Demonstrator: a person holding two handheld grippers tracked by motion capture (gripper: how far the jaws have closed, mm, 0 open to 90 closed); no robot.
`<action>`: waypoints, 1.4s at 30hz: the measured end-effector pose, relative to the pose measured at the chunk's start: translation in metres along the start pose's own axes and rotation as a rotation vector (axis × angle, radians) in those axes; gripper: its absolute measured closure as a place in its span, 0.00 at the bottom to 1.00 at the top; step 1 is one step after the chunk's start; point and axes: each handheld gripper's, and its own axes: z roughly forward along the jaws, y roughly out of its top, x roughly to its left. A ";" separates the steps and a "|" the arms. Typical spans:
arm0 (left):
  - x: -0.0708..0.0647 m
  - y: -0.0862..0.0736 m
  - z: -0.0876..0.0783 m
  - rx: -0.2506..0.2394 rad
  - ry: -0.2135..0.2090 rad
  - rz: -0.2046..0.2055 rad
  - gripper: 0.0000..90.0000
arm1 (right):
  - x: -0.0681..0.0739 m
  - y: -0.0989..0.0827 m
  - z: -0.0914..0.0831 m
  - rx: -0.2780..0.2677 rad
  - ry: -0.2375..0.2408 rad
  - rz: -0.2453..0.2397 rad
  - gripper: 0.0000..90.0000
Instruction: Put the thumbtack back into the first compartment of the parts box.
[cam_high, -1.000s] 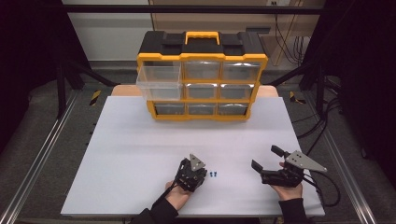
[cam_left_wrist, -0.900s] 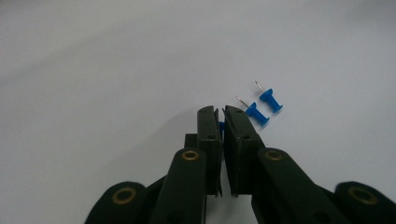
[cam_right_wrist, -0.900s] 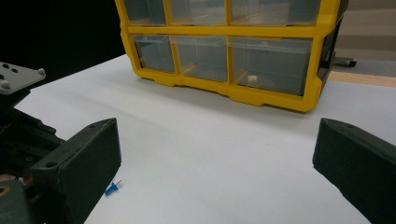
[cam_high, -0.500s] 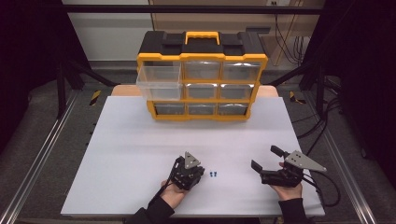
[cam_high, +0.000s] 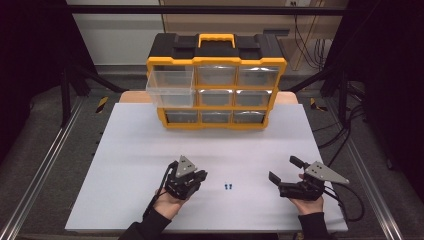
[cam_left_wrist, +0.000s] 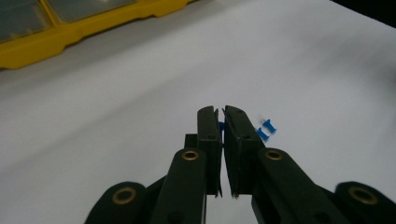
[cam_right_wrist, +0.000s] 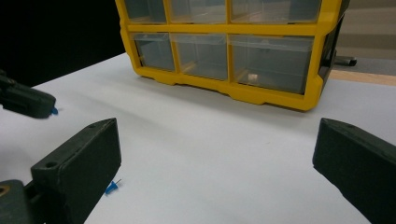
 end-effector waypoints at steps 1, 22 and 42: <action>0.002 0.001 -0.003 -0.008 0.005 -0.003 0.94 | 0.000 0.000 0.000 -0.005 0.002 -0.004 0.02; 0.037 0.041 -0.058 -0.125 0.032 0.005 0.94 | 0.001 -0.001 0.002 0.011 -0.004 -0.001 0.02; 0.054 0.110 -0.100 -0.167 0.079 0.067 0.94 | 0.001 -0.001 0.002 0.011 -0.003 -0.001 0.02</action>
